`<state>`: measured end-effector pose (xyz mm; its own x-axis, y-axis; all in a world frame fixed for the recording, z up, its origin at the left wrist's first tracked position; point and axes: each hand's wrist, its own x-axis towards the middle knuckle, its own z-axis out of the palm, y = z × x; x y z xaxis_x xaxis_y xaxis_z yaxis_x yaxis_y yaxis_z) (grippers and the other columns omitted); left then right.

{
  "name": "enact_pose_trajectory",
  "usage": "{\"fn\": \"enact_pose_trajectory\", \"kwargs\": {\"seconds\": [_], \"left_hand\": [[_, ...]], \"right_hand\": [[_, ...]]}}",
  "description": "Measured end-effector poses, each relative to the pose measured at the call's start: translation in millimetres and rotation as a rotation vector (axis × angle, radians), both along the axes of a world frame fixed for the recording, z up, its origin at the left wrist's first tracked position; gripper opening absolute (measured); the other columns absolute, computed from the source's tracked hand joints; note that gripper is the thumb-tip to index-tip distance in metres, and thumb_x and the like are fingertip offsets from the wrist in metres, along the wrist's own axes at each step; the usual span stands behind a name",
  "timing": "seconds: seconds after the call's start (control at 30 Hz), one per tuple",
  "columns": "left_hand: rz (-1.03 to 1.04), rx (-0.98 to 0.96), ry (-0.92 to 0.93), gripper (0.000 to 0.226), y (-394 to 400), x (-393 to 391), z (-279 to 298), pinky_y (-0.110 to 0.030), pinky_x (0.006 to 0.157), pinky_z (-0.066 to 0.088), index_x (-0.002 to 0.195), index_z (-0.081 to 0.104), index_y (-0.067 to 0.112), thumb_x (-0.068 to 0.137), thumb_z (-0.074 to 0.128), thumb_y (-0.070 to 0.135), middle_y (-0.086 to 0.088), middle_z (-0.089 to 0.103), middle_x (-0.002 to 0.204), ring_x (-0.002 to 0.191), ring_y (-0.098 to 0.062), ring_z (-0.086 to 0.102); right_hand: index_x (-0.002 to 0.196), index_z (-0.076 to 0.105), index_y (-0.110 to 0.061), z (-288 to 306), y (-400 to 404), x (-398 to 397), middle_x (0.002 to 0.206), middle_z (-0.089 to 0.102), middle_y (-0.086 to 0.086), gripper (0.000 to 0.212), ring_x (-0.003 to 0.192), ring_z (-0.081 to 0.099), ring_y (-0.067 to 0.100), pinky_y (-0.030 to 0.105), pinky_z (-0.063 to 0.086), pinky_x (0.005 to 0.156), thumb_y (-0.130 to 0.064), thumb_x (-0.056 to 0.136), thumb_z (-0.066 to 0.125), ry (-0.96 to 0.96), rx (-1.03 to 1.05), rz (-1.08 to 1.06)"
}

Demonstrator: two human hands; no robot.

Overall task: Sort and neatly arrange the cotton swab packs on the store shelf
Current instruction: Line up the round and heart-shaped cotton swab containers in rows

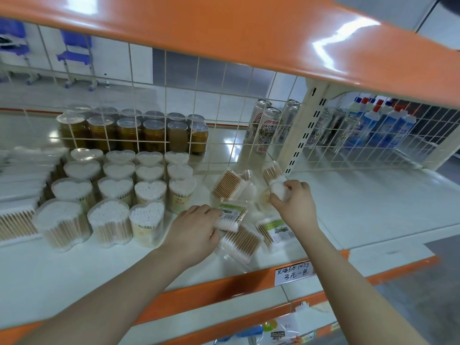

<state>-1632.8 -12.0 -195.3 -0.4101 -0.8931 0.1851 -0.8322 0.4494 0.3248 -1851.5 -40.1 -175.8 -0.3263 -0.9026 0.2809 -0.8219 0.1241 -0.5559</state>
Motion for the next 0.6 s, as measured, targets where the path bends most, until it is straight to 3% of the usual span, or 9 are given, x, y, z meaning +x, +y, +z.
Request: {"fn": "enact_pose_trajectory", "kwargs": {"seconds": [0.17, 0.37, 0.6], "left_hand": [[0.012, -0.009, 0.017, 0.044, 3, -2, 0, -0.025, 0.098, 0.031, 0.136, 0.039, 0.026, 0.094, 0.041, 0.040, 0.007, 0.046, 0.132, 0.123, -0.013, 0.039], [0.040, -0.015, 0.035, 0.053, 9, -3, 4, -0.025, 0.095, 0.032, 0.132, 0.043, 0.026, 0.088, 0.044, 0.056, 0.007, 0.048, 0.129, 0.121, -0.013, 0.042], [0.077, 0.119, 0.245, 0.071, 14, -2, 5, -0.025, 0.087, 0.043, 0.133, 0.043, 0.027, 0.075, 0.058, 0.064, 0.008, 0.055, 0.122, 0.111, -0.010, 0.050]], "right_hand": [[0.106, 0.064, -0.008, 20, 9, -3, 0.106, 0.052, 0.008, 0.031, 0.083, 0.049, 0.015, 0.021, 0.031, 0.069, -0.027, 0.081, 0.068, -0.088, -0.018, 0.048], [0.101, 0.071, -0.012, 29, 12, 6, 0.099, 0.067, 0.002, 0.034, 0.088, 0.061, 0.016, 0.022, 0.041, 0.068, -0.039, 0.081, 0.064, -0.156, 0.065, 0.137], [0.088, 0.069, -0.019, 37, 20, 38, 0.076, 0.063, -0.014, 0.017, 0.067, 0.055, -0.002, 0.010, 0.040, 0.056, -0.035, 0.084, 0.065, -0.216, 0.106, 0.307]]}}
